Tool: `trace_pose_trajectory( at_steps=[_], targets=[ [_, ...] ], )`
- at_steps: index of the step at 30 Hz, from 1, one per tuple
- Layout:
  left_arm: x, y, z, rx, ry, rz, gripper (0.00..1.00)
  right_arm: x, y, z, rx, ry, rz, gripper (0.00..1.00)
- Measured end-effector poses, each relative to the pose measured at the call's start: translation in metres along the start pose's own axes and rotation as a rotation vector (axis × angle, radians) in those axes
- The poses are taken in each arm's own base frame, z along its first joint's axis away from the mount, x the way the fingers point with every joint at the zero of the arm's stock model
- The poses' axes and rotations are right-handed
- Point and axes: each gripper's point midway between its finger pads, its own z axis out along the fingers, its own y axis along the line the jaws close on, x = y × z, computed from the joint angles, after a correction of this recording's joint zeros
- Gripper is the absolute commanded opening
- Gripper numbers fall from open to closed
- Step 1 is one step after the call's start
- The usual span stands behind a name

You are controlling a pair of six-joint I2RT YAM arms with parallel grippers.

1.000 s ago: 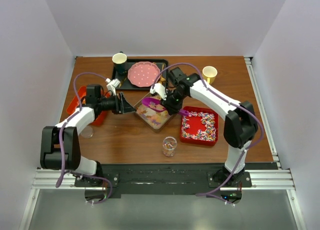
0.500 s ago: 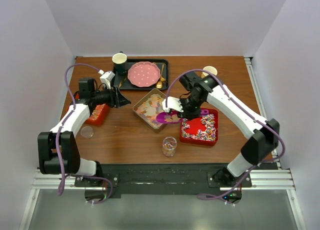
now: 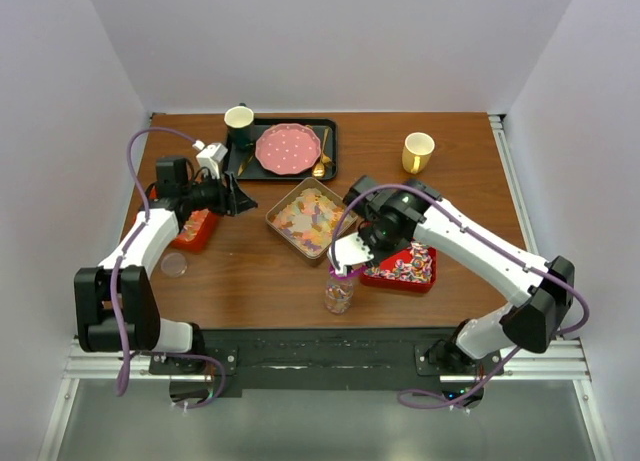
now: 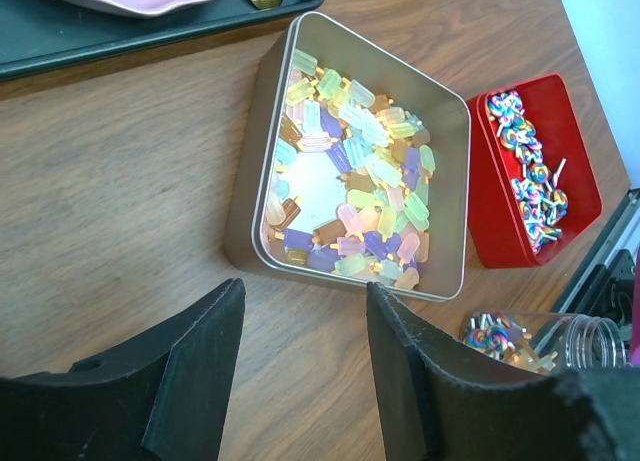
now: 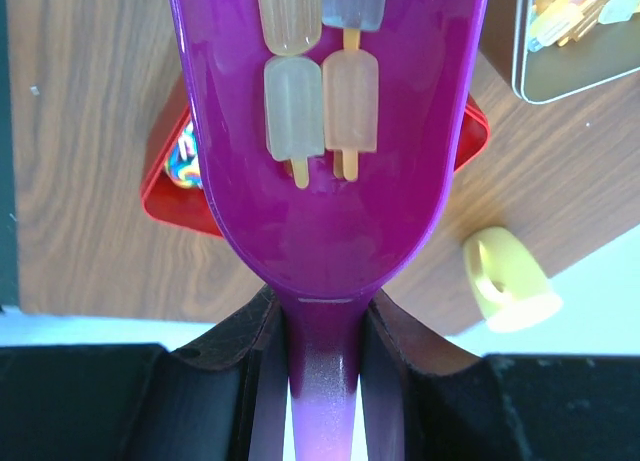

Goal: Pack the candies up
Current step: Place the fake candies in the packing bottle.

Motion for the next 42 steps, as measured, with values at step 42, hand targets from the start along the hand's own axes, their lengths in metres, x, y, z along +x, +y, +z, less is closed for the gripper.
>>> trace_pose_trajectory(
  at_steps=[42],
  targets=[
    [0.021,0.067,0.033,-0.254,0.146,-0.036,0.59,0.007,-0.027,-0.043,0.229,0.352,-0.163,0.00]
  ],
)
